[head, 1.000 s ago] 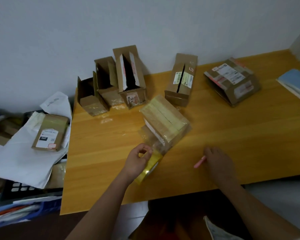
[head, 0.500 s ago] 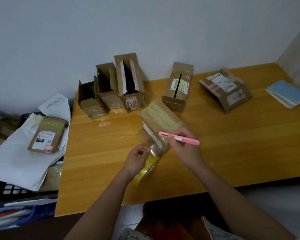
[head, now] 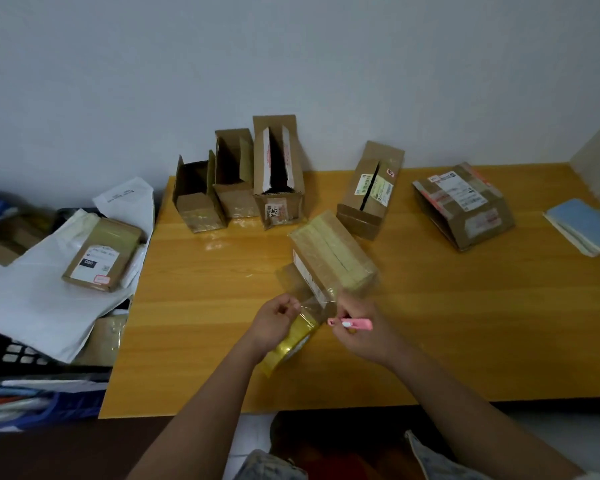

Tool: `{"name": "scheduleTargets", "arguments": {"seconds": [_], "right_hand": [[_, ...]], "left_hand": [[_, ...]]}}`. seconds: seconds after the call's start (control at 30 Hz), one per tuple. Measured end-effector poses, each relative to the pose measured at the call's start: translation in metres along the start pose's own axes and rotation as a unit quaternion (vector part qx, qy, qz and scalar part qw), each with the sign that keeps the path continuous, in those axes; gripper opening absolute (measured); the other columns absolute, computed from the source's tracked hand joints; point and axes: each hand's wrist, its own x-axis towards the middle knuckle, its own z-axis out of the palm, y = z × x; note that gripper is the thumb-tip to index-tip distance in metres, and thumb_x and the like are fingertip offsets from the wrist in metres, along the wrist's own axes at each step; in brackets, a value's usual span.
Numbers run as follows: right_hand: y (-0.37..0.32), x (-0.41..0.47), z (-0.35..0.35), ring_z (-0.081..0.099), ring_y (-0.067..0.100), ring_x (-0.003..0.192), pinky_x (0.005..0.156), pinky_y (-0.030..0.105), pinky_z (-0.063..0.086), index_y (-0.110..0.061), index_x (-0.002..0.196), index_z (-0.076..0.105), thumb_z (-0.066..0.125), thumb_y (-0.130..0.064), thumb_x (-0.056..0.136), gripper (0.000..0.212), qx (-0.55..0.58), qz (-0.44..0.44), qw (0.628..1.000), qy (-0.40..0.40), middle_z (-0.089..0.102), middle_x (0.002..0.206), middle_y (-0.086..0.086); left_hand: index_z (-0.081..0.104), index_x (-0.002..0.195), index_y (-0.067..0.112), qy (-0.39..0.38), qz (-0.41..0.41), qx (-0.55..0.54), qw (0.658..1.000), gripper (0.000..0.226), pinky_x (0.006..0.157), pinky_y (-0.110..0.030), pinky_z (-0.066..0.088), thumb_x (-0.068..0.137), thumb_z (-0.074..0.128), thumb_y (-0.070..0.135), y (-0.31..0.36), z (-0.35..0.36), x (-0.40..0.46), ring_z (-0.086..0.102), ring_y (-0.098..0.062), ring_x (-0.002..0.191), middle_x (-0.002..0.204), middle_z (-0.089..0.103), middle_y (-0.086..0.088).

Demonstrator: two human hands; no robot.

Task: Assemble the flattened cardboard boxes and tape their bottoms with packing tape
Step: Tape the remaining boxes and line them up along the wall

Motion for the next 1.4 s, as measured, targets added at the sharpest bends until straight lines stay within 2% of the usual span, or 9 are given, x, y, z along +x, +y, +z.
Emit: {"name": "scheduleTargets", "arguments": {"seconds": [0.07, 0.13, 0.2, 0.37, 0.53, 0.7, 0.97, 1.13, 1.4], "right_hand": [[0.003, 0.003, -0.003, 0.054, 0.008, 0.064, 0.053, 0.033, 0.042, -0.014, 0.067, 0.042, 0.059, -0.011, 0.080, 0.022, 0.042, 0.054, 0.997, 0.019, 0.053, 0.065, 0.005], [0.003, 0.006, -0.006, 0.066, 0.009, 0.078, 0.075, 0.035, 0.057, -0.014, 0.068, 0.042, 0.059, 0.003, 0.085, 0.030, 0.118, 0.084, 0.987, 0.065, 0.059, 0.064, 0.012], [0.002, 0.010, -0.006, 0.068, 0.020, 0.068, 0.093, 0.024, 0.053, -0.010, 0.070, 0.042, 0.057, 0.010, 0.088, 0.030, 0.164, 0.088, 0.977, 0.103, 0.059, 0.057, 0.011], [-0.002, 0.012, -0.005, 0.069, 0.016, 0.076, 0.069, 0.019, 0.050, -0.004, 0.077, 0.045, 0.058, 0.002, 0.091, 0.020, 0.169, 0.101, 0.974, 0.114, 0.066, 0.068, 0.013], [-0.003, 0.012, -0.004, 0.045, 0.009, 0.057, 0.050, 0.026, 0.034, -0.014, 0.074, 0.048, 0.059, -0.008, 0.088, 0.019, 0.045, 0.021, 0.998, 0.023, 0.050, 0.066, 0.000], [-0.007, 0.016, -0.010, 0.040, 0.005, 0.055, 0.048, 0.026, 0.030, -0.014, 0.072, 0.045, 0.055, -0.013, 0.078, 0.012, 0.067, 0.057, 0.996, -0.004, 0.050, 0.067, 0.014], [-0.007, 0.021, -0.012, 0.062, 0.028, 0.080, 0.055, 0.032, 0.044, -0.013, 0.079, 0.051, 0.062, -0.008, 0.087, 0.015, 0.086, 0.145, 0.985, 0.021, 0.063, 0.090, 0.017], [-0.007, 0.021, -0.014, 0.047, 0.008, 0.059, 0.052, 0.029, 0.037, -0.009, 0.075, 0.051, 0.061, -0.006, 0.081, 0.012, 0.046, 0.107, 0.992, -0.043, 0.057, 0.074, 0.013], [-0.012, 0.028, -0.025, 0.056, 0.015, 0.064, 0.066, 0.048, 0.051, -0.029, 0.060, 0.046, 0.060, -0.031, 0.063, 0.014, 0.102, 0.138, 0.985, -0.032, 0.049, 0.063, 0.000]], "left_hand": [[0.057, 0.083, 0.015, -0.002, 0.003, 0.001, 1.000, 0.016, 0.048, -0.009, 0.031, 0.099, 0.053, 0.016, 0.000, 0.000, 0.000, 0.037, -0.009, 0.064, 0.074, 0.045, 0.003], [0.056, 0.083, 0.015, -0.004, 0.004, 0.004, 1.000, 0.017, 0.049, -0.009, 0.032, 0.099, 0.052, 0.016, 0.000, 0.000, 0.000, 0.038, -0.008, 0.065, 0.075, 0.045, 0.003], [0.056, 0.082, 0.015, -0.007, 0.005, 0.009, 1.000, 0.018, 0.050, -0.008, 0.032, 0.100, 0.052, 0.016, 0.000, -0.001, 0.000, 0.040, -0.008, 0.067, 0.076, 0.046, 0.003], [0.056, 0.078, 0.019, -0.018, 0.005, 0.010, 1.000, 0.022, 0.054, -0.011, 0.033, 0.100, 0.052, 0.017, -0.001, -0.003, 0.002, 0.041, -0.010, 0.072, 0.077, 0.048, 0.001], [0.054, 0.076, 0.019, -0.018, 0.002, 0.018, 1.000, 0.024, 0.056, -0.016, 0.033, 0.100, 0.052, 0.018, 0.002, -0.003, 0.006, 0.040, -0.010, 0.070, 0.073, 0.045, 0.004], [0.052, 0.078, 0.013, -0.029, 0.006, 0.024, 0.999, 0.023, 0.050, -0.010, 0.032, 0.101, 0.050, 0.016, 0.003, -0.005, 0.008, 0.039, -0.009, 0.067, 0.072, 0.043, 0.002], [0.051, 0.073, 0.018, -0.008, 0.020, 0.052, 0.998, 0.026, 0.054, -0.011, 0.033, 0.099, 0.052, 0.015, 0.004, -0.002, 0.013, 0.042, -0.010, 0.068, 0.076, 0.047, 0.001], [0.053, 0.073, 0.018, -0.034, 0.010, 0.053, 0.998, 0.027, 0.060, -0.016, 0.037, 0.099, 0.052, 0.018, 0.002, -0.006, 0.014, 0.043, -0.010, 0.070, 0.079, 0.048, 0.001], [0.050, 0.076, 0.010, -0.011, 0.003, 0.053, 0.999, 0.024, 0.051, -0.010, 0.031, 0.100, 0.049, 0.013, 0.008, 0.001, 0.017, 0.038, -0.010, 0.066, 0.076, 0.044, -0.005]]}}
